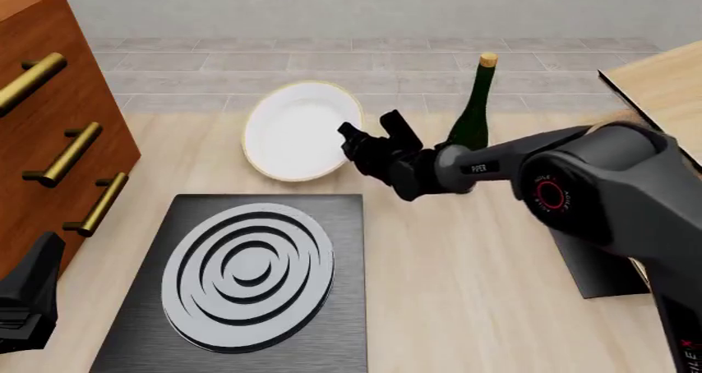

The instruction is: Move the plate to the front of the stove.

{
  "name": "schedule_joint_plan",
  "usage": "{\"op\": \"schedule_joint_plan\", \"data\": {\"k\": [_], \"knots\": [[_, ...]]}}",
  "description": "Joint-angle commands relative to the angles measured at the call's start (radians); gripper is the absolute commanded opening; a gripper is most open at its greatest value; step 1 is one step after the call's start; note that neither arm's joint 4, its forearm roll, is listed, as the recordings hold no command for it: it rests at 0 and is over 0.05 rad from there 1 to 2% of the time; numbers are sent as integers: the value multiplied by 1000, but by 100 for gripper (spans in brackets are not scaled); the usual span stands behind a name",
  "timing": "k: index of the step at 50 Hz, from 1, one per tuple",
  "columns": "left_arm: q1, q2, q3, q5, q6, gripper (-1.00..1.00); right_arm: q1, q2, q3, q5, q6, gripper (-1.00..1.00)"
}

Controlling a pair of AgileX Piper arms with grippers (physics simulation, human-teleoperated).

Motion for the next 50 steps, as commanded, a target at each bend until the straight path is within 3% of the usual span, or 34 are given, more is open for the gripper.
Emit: {"op": "schedule_joint_plan", "data": {"k": [1, 34, 35, 50], "knots": [[0, 0, 0, 0, 0, 100, -12, 41, -56, 16, 1, -100], [0, 0, 0, 0, 0, 100, -21, 93, -91, 38, -3, -100], [0, 0, 0, 0, 0, 100, -21, 93, -91, 40, -3, 100], [0, 0, 0, 0, 0, 100, -26, 95, -75, 39, -13, 100]]}}
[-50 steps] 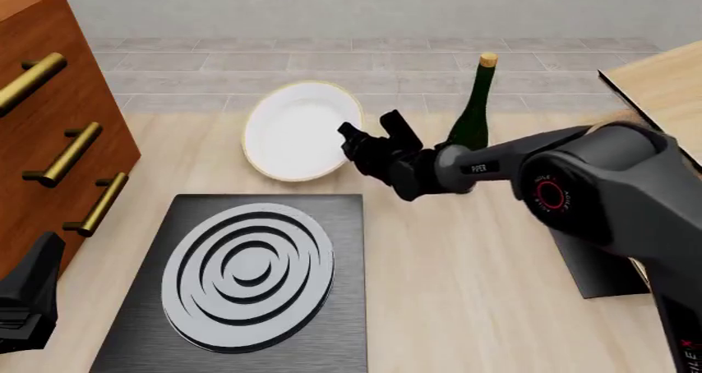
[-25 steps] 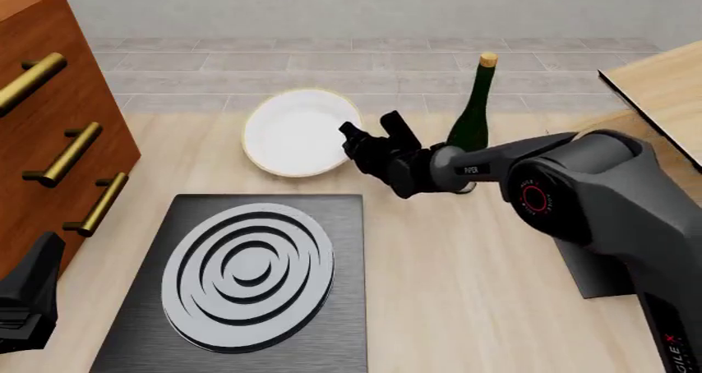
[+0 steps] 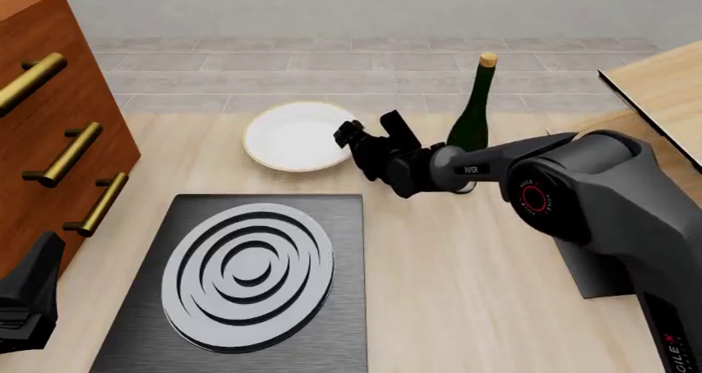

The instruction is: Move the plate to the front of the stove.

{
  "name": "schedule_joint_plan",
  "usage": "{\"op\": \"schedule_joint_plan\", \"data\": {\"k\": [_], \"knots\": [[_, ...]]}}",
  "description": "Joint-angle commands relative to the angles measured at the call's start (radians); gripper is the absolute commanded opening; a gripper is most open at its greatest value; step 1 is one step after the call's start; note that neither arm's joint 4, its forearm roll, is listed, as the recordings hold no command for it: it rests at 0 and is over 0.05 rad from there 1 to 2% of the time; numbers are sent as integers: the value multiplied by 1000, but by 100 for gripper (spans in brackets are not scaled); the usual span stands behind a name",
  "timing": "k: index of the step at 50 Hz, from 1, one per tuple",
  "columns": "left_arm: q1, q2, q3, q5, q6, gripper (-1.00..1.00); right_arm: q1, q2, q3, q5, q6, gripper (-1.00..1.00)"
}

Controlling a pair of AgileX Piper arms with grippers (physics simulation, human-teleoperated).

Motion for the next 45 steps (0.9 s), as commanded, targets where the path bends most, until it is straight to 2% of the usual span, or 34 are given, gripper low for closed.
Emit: {"op": "schedule_joint_plan", "data": {"k": [1, 20, 32, 42, 43, 45], "knots": [[0, 0, 0, 0, 0, 100, -11, 28, 20, 15, -26, 100], [0, 0, 0, 0, 0, 100, -29, -12, 97, -1, -49, 100], [0, 0, 0, 0, 0, 100, -49, -112, 199, -20, -80, 100], [0, 0, 0, 0, 0, 100, -28, -225, 282, -34, -94, 100], [0, 0, 0, 0, 0, 100, -25, -243, 289, -36, -108, 100], [0, 0, 0, 0, 0, 100, -18, -264, 303, -36, -99, 100]]}}
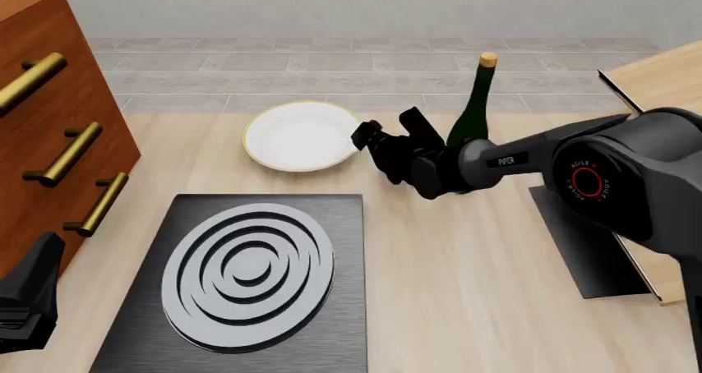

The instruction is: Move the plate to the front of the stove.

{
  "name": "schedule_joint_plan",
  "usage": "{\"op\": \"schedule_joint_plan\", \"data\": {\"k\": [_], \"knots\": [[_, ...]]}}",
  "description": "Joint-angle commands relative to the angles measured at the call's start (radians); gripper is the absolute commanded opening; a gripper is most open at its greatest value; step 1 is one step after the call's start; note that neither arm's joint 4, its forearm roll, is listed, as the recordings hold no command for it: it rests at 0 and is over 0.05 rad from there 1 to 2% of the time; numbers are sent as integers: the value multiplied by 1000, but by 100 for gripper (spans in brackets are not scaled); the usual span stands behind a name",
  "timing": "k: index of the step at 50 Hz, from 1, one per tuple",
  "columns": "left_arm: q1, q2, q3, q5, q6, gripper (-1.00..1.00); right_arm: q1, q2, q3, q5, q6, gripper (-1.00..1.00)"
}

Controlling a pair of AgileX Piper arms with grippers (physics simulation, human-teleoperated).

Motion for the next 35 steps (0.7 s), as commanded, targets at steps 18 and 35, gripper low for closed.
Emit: {"op": "schedule_joint_plan", "data": {"k": [18, 35], "knots": [[0, 0, 0, 0, 0, 100, 56, -251, 118, 10, -42, 100], [0, 0, 0, 0, 0, 100, 79, -356, 133, 12, -74, 100]]}}
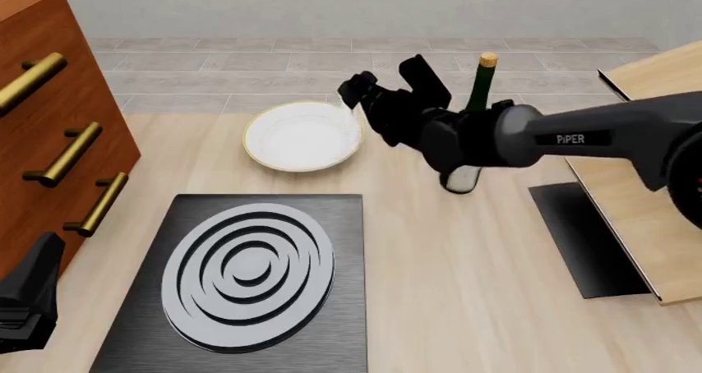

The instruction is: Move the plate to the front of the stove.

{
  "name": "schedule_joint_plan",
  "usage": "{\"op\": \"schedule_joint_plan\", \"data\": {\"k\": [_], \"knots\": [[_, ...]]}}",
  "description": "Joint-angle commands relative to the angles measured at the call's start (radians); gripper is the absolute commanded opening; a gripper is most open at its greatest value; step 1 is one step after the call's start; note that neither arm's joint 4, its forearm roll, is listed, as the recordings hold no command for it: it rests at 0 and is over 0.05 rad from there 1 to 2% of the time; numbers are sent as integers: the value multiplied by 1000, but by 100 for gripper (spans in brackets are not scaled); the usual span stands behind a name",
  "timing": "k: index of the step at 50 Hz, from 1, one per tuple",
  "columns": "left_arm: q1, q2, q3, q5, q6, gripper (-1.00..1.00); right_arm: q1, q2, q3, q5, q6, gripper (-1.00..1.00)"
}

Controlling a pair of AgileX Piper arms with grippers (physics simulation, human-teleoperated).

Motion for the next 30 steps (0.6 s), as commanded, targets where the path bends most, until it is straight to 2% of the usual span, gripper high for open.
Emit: {"op": "schedule_joint_plan", "data": {"k": [1, 7, 30], "knots": [[0, 0, 0, 0, 0, 100, 18, -77, 14, 5, -13, 100], [0, 0, 0, 0, 0, 100, 39, -118, 20, 6, -1, 100], [0, 0, 0, 0, 0, 100, 100, -287, -11, 36, -24, 100]]}}
